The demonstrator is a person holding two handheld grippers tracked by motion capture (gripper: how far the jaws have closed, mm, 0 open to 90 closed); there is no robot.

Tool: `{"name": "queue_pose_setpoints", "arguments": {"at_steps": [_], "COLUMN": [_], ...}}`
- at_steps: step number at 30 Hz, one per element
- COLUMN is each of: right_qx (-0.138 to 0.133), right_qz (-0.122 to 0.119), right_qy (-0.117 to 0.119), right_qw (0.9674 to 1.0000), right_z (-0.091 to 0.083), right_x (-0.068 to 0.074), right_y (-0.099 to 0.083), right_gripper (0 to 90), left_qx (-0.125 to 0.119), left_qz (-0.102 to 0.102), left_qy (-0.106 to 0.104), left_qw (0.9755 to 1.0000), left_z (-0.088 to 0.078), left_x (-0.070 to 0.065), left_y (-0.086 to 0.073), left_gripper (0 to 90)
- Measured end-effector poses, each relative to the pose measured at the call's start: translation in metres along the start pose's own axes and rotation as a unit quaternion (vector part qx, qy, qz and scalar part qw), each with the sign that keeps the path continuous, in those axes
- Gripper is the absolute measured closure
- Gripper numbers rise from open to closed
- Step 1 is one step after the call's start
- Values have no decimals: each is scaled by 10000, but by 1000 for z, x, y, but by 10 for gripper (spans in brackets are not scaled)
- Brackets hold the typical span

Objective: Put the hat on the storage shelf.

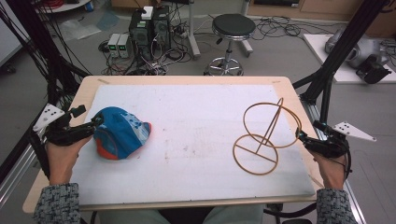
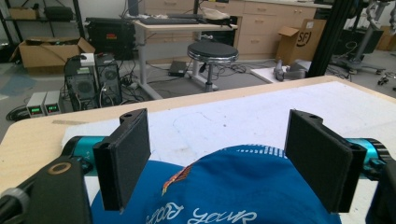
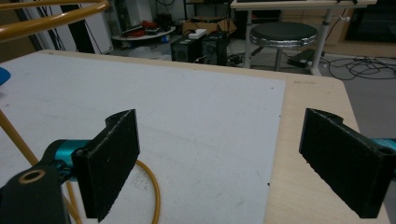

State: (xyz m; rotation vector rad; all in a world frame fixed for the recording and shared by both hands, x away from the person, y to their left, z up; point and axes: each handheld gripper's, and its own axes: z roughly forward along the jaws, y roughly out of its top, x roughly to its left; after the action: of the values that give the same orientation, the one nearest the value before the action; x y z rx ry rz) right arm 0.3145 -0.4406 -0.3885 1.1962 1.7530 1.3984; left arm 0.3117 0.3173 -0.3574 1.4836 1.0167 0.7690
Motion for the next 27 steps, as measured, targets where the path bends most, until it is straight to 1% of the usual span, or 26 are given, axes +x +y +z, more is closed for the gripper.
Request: {"name": "queue_pose_setpoints", "arguments": {"at_steps": [5,6,8,11,12,13,16,20,22,23,25,26,27], "right_qx": [7,-7,0,-4,-4,13,17,40,31,21,0,0,-8], "right_qz": [-3,3,-19,-38,-38,-38,-80,-57,-53,-24,-17,-17,-19], "right_qy": [15,15,16,31,31,45,46,47,58,62,64,64,63], "right_qw": [10000,10000,10000,10000,10000,10000,10000,10000,10000,10000,10000,10000,10000], "right_z": [-1,-1,-1,0,0,2,2,2,2,1,1,1,1], "right_x": [0,1,1,2,2,2,3,3,3,3,2,2,2], "right_y": [0,0,0,1,1,2,2,2,2,2,2,2,2], "right_gripper": [114,114,114,114,114,114,114,114,114,114,114,114,114], "left_qx": [-11,-19,-26,-18,-18,-18,-13,42,93,122,149,185,221], "left_qz": [39,105,116,236,236,311,340,367,409,469,506,561,623], "left_qy": [-73,-162,-193,-364,-364,-417,-472,-534,-608,-675,-694,-719,-803], "left_qw": [10000,9998,9997,9991,9991,9986,9983,9979,9973,9965,9962,9957,9946], "left_z": [1,2,2,2,2,3,4,9,11,13,15,16,18], "left_x": [-2,-4,-4,-7,-7,-9,-10,-12,-13,-15,-15,-17,-19], "left_y": [1,2,2,1,1,1,0,-4,-6,-8,-9,-10,-12], "left_gripper": [237,237,241,243,242,244,257,257,256,256,256,256,257]}}
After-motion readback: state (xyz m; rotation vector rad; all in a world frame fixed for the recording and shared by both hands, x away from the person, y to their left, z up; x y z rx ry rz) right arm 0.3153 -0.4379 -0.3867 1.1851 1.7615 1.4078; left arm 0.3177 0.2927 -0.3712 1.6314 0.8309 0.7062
